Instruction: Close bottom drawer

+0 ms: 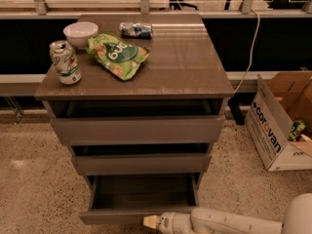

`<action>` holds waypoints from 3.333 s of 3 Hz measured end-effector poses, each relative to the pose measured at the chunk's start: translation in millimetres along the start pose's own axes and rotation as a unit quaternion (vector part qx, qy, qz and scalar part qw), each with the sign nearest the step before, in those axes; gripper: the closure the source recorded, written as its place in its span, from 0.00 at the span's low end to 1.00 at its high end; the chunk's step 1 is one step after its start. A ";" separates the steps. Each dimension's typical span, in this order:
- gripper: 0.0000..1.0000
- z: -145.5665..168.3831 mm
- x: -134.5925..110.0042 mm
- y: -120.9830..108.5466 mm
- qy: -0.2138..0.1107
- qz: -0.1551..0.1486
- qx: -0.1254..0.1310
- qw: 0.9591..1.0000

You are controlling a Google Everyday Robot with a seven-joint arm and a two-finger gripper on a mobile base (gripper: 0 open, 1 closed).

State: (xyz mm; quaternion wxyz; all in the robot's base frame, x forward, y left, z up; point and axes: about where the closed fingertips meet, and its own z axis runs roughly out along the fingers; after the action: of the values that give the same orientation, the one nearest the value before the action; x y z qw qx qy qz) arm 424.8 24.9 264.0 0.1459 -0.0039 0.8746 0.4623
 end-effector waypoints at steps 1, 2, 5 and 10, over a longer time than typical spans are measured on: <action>1.00 8.7 -8.9 -30.2 -0.020 0.010 0.053 0.998; 1.00 17.8 -7.1 -64.2 0.012 0.022 0.089 0.996; 1.00 42.3 -30.8 -86.4 0.044 0.042 0.088 0.994; 1.00 47.2 -146.3 -102.8 -0.073 0.072 0.045 0.994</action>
Offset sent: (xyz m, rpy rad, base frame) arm 0.0146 -0.0338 -0.0871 -0.2174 0.1212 -0.0104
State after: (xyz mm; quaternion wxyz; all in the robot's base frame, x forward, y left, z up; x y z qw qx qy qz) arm 591.2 -14.5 193.8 0.1762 0.0994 0.8795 0.4308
